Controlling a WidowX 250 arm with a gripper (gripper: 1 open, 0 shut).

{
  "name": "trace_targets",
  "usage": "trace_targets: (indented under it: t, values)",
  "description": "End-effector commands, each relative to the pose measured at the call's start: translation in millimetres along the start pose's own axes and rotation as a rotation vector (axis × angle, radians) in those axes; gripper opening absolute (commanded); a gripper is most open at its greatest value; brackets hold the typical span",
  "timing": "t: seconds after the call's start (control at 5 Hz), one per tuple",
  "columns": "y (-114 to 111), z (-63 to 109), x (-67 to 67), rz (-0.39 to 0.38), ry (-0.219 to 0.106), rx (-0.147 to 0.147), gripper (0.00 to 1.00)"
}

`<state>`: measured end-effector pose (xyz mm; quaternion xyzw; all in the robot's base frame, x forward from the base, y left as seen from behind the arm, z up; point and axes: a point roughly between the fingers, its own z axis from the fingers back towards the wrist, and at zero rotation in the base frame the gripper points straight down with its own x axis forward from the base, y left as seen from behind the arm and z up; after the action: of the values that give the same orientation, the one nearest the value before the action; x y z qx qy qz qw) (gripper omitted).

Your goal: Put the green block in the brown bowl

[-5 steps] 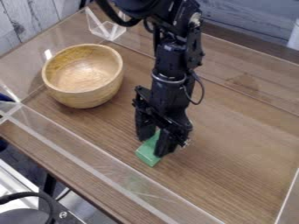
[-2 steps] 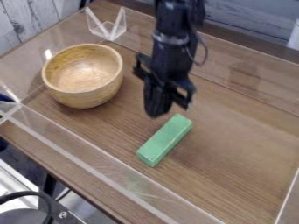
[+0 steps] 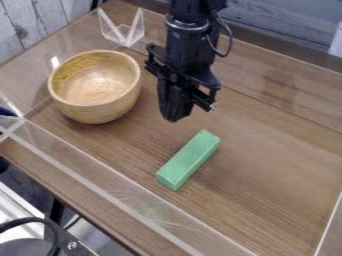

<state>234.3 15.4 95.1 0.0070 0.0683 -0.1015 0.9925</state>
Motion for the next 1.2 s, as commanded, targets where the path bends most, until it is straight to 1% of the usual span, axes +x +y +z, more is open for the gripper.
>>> trace_targets:
  t: [0.0,0.2,0.6,1.0]
  values:
    - [-4.7,10.3,-0.6,0.014,-0.069,0.003,1.00]
    - [-11.7,7.5,-4.0,0.014,-0.084,-0.009,1.00]
    - [-8.6,-6.6,-2.7,-0.050,-0.099,-0.040,1.00]
    - [-7.1,-27.4,2.4,-0.082,-0.043,-0.093,1.00]
